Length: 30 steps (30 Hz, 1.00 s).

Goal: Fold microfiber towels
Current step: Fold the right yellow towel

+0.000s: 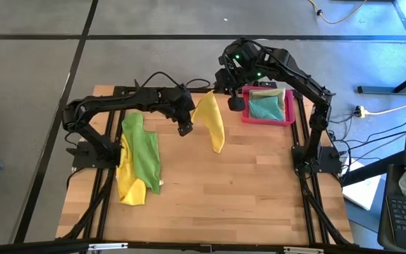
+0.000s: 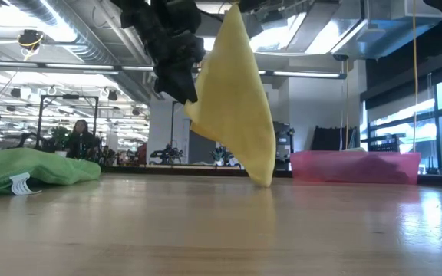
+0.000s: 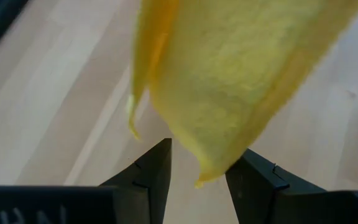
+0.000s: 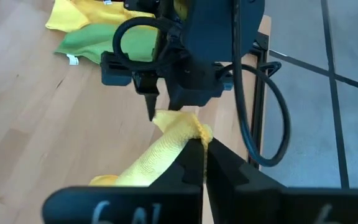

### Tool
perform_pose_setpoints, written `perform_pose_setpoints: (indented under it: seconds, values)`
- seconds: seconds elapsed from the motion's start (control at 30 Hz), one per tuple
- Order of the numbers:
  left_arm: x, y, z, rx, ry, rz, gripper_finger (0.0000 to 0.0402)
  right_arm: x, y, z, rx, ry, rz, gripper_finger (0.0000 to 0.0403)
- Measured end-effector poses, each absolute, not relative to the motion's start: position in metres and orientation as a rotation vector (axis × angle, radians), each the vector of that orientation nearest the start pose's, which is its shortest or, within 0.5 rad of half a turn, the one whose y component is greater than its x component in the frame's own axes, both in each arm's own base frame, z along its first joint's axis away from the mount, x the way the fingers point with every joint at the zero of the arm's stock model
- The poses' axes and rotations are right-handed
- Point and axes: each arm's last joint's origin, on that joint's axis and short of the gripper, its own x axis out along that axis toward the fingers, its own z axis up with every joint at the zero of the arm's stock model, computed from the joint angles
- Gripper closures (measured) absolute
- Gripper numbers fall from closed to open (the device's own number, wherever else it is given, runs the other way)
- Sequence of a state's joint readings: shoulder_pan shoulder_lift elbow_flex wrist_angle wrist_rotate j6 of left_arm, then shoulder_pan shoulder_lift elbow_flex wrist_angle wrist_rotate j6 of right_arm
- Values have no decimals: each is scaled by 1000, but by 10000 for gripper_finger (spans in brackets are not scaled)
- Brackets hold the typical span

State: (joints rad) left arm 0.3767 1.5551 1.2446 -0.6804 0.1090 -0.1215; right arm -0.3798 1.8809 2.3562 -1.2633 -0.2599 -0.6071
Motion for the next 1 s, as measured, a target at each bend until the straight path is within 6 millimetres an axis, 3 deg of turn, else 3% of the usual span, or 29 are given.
perform_pose_setpoints:
  seconds: [0.27,0.37,0.5,0.63,0.77,0.87,1.0]
  values:
    - [296,116,263,-326,1018,379,283,333,-134,453,-320,752,88,392]
    - [285,115,266,-314,1076,413,325,329,-142,452,-284,767,57,397]
    - [271,121,292,-223,1044,541,392,324,-155,447,-260,790,29,391]
    - [259,136,339,-137,892,679,400,321,-168,445,-246,797,-5,397]
    - [252,151,368,-179,794,625,398,319,-175,445,-242,781,-28,394]
    - [248,157,371,-200,769,560,395,319,-176,446,-242,777,-26,392]
    - [253,164,356,-160,794,495,367,320,-174,446,-246,770,-23,398]
